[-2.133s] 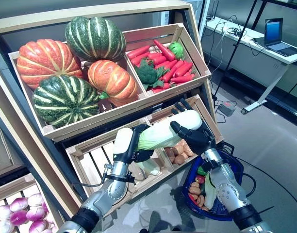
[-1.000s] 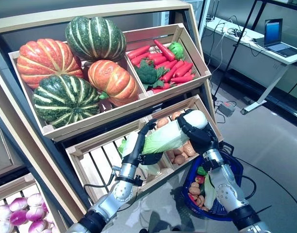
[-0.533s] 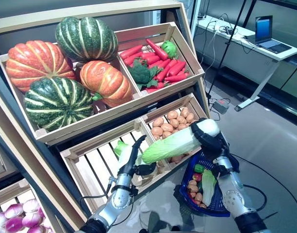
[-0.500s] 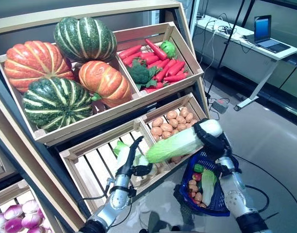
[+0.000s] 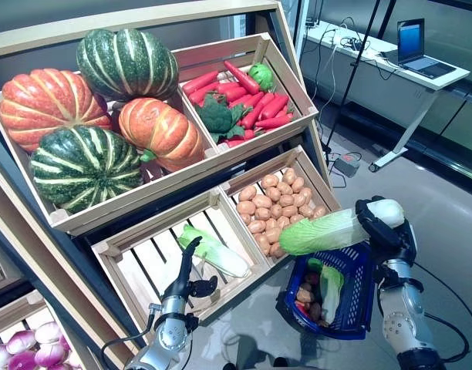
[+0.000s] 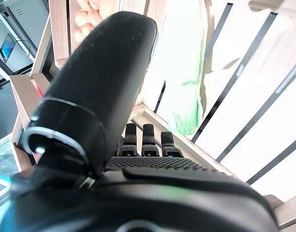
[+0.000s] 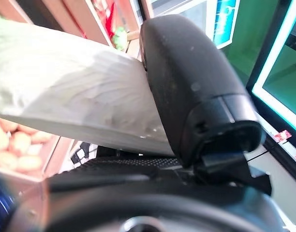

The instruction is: Put vegetables into the basket

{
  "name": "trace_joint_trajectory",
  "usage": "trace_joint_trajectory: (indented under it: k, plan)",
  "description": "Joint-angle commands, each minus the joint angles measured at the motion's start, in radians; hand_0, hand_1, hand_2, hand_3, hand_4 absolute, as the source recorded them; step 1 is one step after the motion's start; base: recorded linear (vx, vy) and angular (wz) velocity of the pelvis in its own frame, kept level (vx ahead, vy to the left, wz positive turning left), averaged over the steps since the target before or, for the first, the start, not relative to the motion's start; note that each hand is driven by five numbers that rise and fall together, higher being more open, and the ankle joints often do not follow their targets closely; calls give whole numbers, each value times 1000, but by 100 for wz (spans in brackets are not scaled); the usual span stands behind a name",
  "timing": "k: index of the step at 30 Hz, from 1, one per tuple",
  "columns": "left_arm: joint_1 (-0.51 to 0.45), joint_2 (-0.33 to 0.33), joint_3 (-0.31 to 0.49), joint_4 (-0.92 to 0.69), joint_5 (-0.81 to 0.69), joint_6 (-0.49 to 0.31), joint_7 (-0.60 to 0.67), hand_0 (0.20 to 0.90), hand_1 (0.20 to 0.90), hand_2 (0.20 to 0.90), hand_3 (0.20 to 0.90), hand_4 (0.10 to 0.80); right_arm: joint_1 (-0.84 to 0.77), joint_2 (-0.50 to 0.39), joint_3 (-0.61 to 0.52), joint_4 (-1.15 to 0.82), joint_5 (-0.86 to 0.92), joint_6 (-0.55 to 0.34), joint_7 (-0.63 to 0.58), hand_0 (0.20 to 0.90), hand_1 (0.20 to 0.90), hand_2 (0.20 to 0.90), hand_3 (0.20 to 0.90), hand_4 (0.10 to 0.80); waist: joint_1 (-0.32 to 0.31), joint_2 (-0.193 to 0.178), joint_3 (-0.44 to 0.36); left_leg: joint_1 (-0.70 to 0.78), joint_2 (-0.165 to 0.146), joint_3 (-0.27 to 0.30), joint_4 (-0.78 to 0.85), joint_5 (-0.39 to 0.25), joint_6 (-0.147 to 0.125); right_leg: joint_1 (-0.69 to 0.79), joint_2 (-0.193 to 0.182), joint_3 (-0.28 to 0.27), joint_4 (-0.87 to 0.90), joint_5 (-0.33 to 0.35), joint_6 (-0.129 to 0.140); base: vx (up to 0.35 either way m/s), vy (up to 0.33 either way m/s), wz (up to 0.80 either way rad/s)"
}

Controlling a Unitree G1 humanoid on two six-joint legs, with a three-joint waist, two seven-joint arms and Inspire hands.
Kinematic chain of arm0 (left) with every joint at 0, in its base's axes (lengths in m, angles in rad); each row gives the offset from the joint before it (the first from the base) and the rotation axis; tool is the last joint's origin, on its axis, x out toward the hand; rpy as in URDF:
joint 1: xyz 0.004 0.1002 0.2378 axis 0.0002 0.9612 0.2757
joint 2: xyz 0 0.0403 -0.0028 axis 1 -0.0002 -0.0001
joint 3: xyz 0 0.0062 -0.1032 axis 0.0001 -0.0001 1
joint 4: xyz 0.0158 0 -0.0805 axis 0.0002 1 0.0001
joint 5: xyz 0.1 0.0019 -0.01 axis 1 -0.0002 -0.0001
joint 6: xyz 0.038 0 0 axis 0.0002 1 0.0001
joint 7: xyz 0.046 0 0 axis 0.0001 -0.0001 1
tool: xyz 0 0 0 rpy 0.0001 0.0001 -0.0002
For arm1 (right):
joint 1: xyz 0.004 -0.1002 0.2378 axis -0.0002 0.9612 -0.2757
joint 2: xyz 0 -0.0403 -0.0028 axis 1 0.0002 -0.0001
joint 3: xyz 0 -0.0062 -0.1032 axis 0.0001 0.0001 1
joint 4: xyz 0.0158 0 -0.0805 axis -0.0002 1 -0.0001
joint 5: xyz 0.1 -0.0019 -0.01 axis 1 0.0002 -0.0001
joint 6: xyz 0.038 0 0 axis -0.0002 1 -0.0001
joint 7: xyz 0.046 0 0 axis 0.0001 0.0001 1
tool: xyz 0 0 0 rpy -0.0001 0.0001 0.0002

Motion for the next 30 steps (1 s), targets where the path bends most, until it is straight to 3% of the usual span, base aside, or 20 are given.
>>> trace_joint_trajectory:
  k: [1, 5, 6, 7, 10, 12, 13, 18, 22, 24, 27, 30]
  plan:
    - [-123, 37, 63, -8, 23, -72, 68, 900, 900, 900, 900, 800, -118, -103, -66, 11, -160, -131, -51, 300, 300, 300, 300, 400, -4, -11, -6, 25, -21, 10, 8, -103, 13, 29, 9, -11, 2, -29, -20, 44, -77, 1]
    - [-109, 65, 98, -68, 7, -63, 57, 900, 900, 900, 900, 800, -111, -170, -33, 109, -238, 8, -65, 300, 300, 300, 300, 400, 5, -26, 3, 24, -14, 15, 51, -110, 7, 34, 7, -27, 36, -50, -33, 63, -120, 2]
    - [-107, 75, 106, -89, -3, -59, 50, 900, 900, 900, 900, 800, -114, -190, -31, 130, -231, 34, -65, 300, 300, 300, 300, 400, 8, -32, 12, 5, -9, 20, 103, -125, 4, 25, 4, -34, 62, -60, -39, -13, -179, 0]
    - [-112, 91, 115, -115, -17, -61, 42, 900, 900, 900, 900, 800, -131, -224, -32, 179, -222, 48, -55, 300, 300, 300, 300, 400, 20, -48, 43, -58, -2, 27, 267, -171, -4, 10, -4, -49, 109, -77, -57, -46, -167, 0]
    - [-115, 94, 118, -135, -42, -64, 46, 900, 900, 900, 900, 800, -175, -268, -16, 254, -222, 58, -87, 300, 300, 300, 300, 400, 44, -46, 98, -174, 5, -44, 434, -124, -34, 3, 4, -40, 136, -69, -80, -58, -69, -2]
    - [-116, 86, 112, -137, -60, -65, 56, 900, 900, 900, 900, 800, -217, -279, 0, 295, -229, 71, -113, 300, 300, 300, 300, 400, 52, -42, 110, -174, -2, -70, 377, -90, -42, 8, 3, -29, 130, -62, -77, -24, 63, -15]
    - [-125, 81, 101, -144, -78, -71, 61, 900, 900, 900, 900, 800, -281, -292, 21, 339, -235, 94, -150, 300, 300, 300, 300, 400, 66, -37, 116, -186, -7, -116, 280, -35, -56, 12, 0, -19, 113, -52, -75, -32, 132, -10]
    - [-145, 80, 64, -148, -76, -68, 48, 900, 900, 900, 900, 800, -310, -291, 24, 358, -225, 114, -205, 300, 300, 300, 300, 400, 73, -23, 94, -144, -31, -150, 110, -32, -31, 11, -31, -57, 66, -34, -48, 55, 177, -11]
    - [-160, 101, 40, -145, -71, -71, 41, 900, 900, 900, 900, 800, -311, -251, 43, 392, -238, 91, -212, 300, 300, 300, 300, 400, 95, -10, 88, -92, -27, -124, 39, -30, -12, -19, -54, -123, 91, -35, -11, 64, 97, -1]
    - [-208, 127, 31, -145, -78, -90, 64, 900, 900, 900, 900, 800, -439, -269, 88, 448, -241, 117, -224, 300, 300, 300, 300, 400, 120, -5, 123, -134, -19, -82, 93, -45, -19, -61, -74, -201, 128, -47, -4, -92, 36, -25]
    - [-308, 143, 1, -145, -86, -113, 95, 900, 900, 900, 900, 800, -583, -312, 118, 527, -246, 104, -233, 300, 300, 300, 300, 400, 123, 11, 186, -251, -31, -87, 231, -74, -25, -129, -77, -181, 175, -63, -21, -275, 15, -43]
    - [-406, 154, -27, -163, -115, -122, 134, 900, 900, 900, 900, 800, -704, -340, 162, 580, -231, 93, -269, 300, 300, 300, 300, 400, 110, 38, 264, -412, -25, -76, 437, -123, -24, -280, -95, -169, 372, -123, -44, -276, 28, 14]
